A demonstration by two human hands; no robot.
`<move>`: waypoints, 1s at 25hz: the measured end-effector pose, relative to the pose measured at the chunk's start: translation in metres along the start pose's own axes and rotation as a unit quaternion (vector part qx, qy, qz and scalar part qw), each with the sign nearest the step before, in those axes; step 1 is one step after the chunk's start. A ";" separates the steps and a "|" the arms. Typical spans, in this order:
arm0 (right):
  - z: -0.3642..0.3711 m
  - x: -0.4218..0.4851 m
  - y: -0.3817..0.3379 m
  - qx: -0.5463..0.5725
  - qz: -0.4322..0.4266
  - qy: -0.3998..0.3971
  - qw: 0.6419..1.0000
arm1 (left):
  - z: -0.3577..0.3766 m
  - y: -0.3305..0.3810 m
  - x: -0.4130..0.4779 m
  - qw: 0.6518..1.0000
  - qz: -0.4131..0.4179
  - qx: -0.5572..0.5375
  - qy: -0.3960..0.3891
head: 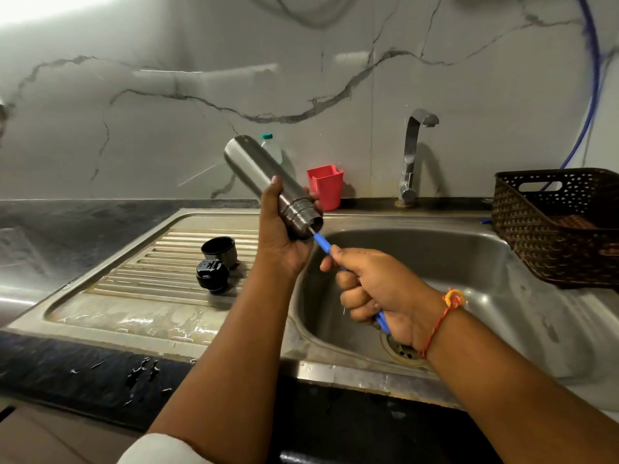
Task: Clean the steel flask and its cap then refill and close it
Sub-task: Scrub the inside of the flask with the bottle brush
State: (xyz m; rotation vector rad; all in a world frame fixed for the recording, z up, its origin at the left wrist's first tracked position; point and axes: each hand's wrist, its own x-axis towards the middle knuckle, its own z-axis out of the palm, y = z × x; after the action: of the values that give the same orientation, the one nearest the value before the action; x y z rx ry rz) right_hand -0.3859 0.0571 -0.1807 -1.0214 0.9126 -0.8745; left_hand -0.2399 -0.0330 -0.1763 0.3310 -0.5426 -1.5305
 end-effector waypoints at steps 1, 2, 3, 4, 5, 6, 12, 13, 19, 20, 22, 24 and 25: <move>0.000 -0.003 -0.001 0.002 0.013 -0.018 1.000 | -0.003 0.007 0.003 1.000 0.016 -0.019 0.004; -0.001 -0.004 -0.001 -0.002 0.025 -0.032 0.999 | -0.006 0.013 0.003 0.998 0.031 -0.043 0.017; -0.001 -0.003 -0.002 -0.004 0.037 -0.043 0.998 | -0.009 0.015 0.003 0.996 0.043 -0.065 0.031; -0.001 -0.001 -0.002 0.002 0.048 -0.050 0.998 | -0.009 0.014 0.001 0.996 0.044 -0.073 0.039; 0.001 0.002 -0.002 0.020 0.059 -0.055 0.997 | -0.009 0.010 -0.002 0.997 0.037 -0.062 0.038; 0.003 0.003 -0.002 0.046 0.067 -0.056 0.995 | -0.005 0.006 -0.004 0.999 0.023 -0.038 0.031; -0.008 -0.001 -0.002 0.014 0.061 -0.042 0.997 | 0.001 0.018 -0.003 0.999 0.010 -0.038 0.037; -0.006 0.002 -0.002 0.021 0.062 -0.034 0.997 | 0.000 0.013 -0.004 0.999 0.004 -0.010 0.035; -0.004 0.013 0.004 -0.104 -0.050 0.071 0.991 | 0.003 0.003 -0.004 0.995 -0.008 0.085 0.048; -0.006 0.016 0.005 -0.171 -0.084 0.106 0.976 | 0.001 0.003 -0.004 0.992 -0.010 0.106 0.064; -0.008 0.022 0.005 -0.333 -0.159 0.190 0.910 | -0.001 0.000 -0.003 0.981 -0.004 0.169 0.099; -0.013 0.024 0.006 -0.441 -0.203 0.252 0.837 | 0.000 -0.002 -0.001 0.973 0.001 0.195 0.124; -0.016 0.024 0.006 -0.476 -0.208 0.273 0.810 | 0.001 -0.002 0.000 0.973 -0.005 0.188 0.131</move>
State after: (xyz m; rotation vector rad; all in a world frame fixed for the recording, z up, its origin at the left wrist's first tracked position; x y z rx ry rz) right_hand -0.3909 0.0322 -0.1955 -1.9439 1.7517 -1.1219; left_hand -0.2415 -0.0332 -0.1767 0.8169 -0.6195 -1.3611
